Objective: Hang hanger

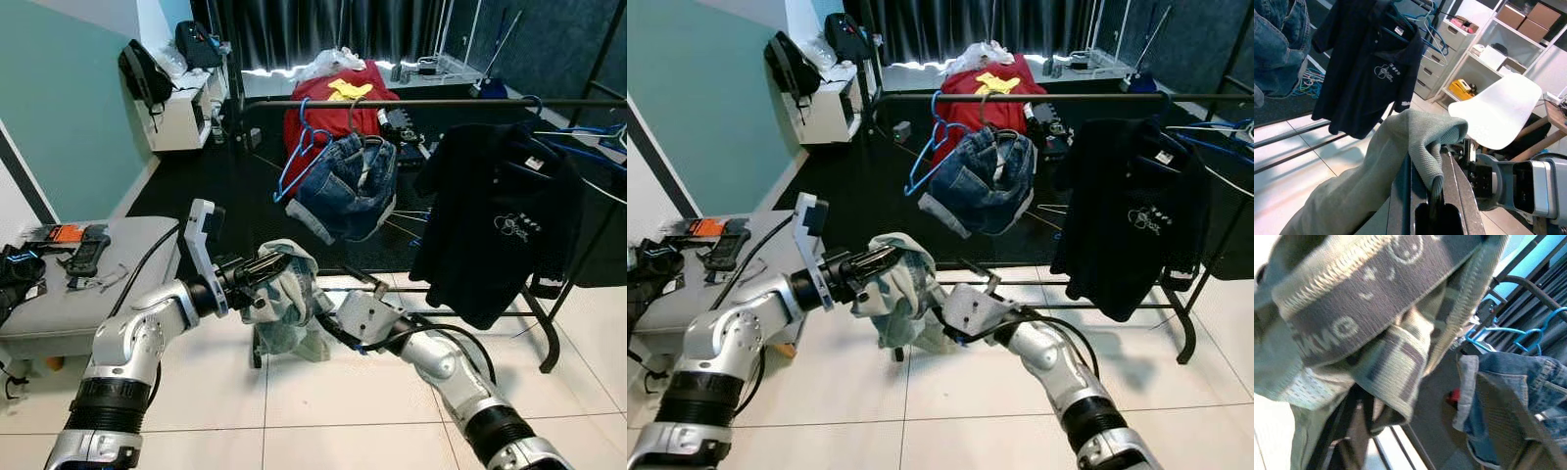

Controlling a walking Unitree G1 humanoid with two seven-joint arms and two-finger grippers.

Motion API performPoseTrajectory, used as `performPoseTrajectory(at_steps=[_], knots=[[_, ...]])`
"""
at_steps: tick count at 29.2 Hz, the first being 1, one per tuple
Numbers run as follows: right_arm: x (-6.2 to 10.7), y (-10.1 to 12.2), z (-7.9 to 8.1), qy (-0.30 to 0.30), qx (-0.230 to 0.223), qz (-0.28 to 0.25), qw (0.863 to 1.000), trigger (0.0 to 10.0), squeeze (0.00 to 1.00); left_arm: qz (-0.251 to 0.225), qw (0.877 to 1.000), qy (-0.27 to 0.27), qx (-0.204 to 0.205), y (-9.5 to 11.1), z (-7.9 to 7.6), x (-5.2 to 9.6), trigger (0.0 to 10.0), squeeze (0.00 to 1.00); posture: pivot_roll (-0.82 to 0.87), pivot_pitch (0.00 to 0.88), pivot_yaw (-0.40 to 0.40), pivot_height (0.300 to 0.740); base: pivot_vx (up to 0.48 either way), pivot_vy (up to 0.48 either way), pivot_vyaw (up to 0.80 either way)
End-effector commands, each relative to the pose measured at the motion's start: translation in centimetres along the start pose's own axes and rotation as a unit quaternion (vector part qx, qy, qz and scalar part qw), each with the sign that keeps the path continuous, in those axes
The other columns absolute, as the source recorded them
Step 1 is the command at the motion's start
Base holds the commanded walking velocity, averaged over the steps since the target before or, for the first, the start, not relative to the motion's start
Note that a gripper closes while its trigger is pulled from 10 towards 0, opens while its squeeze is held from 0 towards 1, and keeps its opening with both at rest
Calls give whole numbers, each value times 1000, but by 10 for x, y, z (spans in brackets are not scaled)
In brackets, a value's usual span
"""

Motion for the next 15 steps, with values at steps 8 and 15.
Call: performPoseTrajectory(at_steps=[8,15], knots=[[-3,-1,10,23,-30,-7,999,0,0,7,1000,0,-3,3,1,1,10000,0,-55,0,58,740,0,0,0],[-3,-2,8,16,-29,-6,999,0,0,13,1000,5,-5,3,2,1,10000,0,-52,0,62,740,0,0,0]])
Point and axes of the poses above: a point about 5 cm out from each wrist's last joint towards the gripper, its own x axis pointing back from the gripper into the wrist, its own y axis along the axis of the wrist's last joint, z = x × y, the point moved 1 cm from there along -x, pointing out of the wrist towards the gripper, and after that the axes turned 11 degrees about -x, right-handed, at the moved point
